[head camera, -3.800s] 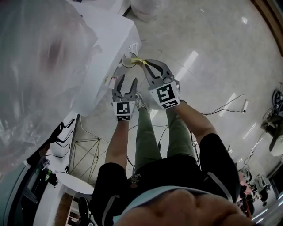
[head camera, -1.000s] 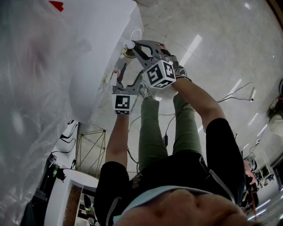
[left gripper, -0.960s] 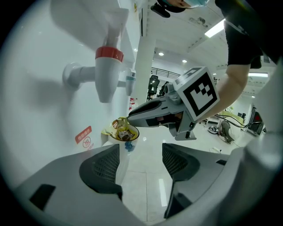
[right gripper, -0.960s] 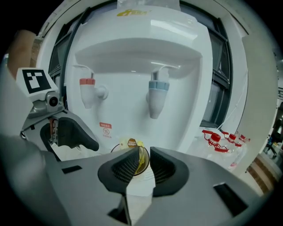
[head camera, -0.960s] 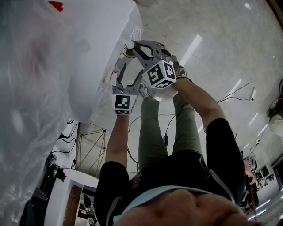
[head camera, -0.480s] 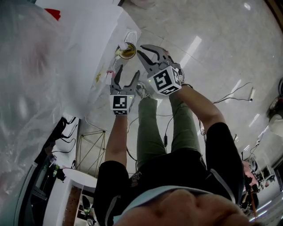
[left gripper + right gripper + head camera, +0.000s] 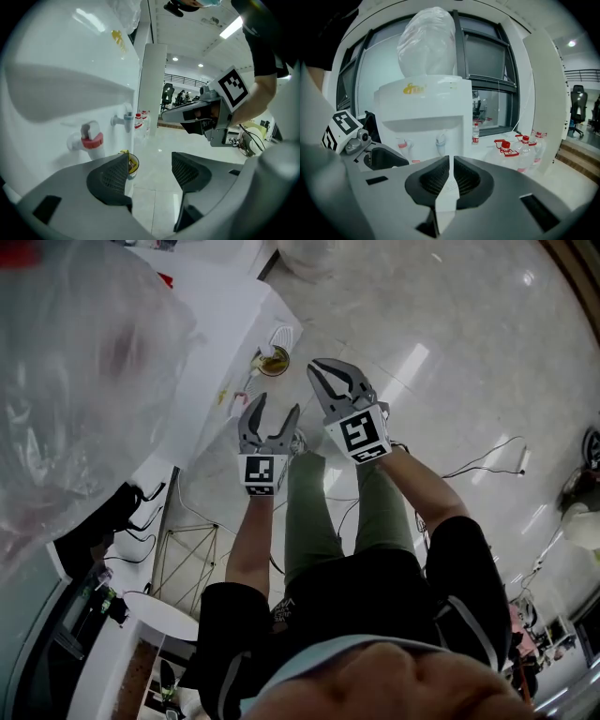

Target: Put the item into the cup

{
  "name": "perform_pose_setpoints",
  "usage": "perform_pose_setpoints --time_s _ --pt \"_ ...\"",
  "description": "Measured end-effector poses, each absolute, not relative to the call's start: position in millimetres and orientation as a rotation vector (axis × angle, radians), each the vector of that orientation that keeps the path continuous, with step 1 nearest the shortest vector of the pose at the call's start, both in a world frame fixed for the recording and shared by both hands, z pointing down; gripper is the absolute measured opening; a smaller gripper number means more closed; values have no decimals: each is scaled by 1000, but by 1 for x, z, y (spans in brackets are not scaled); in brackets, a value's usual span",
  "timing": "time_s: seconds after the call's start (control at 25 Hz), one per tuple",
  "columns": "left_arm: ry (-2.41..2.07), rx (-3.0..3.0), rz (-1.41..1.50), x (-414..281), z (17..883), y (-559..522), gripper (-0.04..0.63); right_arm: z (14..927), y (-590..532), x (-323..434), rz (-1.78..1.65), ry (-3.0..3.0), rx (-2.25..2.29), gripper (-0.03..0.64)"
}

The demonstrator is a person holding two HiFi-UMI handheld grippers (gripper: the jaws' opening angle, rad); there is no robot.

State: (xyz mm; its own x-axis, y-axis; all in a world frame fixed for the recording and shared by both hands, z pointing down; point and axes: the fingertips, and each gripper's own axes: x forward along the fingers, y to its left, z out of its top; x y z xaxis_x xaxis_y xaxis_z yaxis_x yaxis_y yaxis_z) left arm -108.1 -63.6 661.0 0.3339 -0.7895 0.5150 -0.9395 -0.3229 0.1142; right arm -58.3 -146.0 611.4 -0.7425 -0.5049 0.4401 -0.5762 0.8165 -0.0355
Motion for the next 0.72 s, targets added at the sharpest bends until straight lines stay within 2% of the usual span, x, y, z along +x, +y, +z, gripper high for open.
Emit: perform_pose_setpoints --time_s 0.24,0.72 --pt "-1593 2222 474 -100 606 -63 294 559 -139 -47 320 -2633 845 54" --pt "-1752 2267 357 -94 479 -55 137 442 -124 -34 317 -2732 823 54"
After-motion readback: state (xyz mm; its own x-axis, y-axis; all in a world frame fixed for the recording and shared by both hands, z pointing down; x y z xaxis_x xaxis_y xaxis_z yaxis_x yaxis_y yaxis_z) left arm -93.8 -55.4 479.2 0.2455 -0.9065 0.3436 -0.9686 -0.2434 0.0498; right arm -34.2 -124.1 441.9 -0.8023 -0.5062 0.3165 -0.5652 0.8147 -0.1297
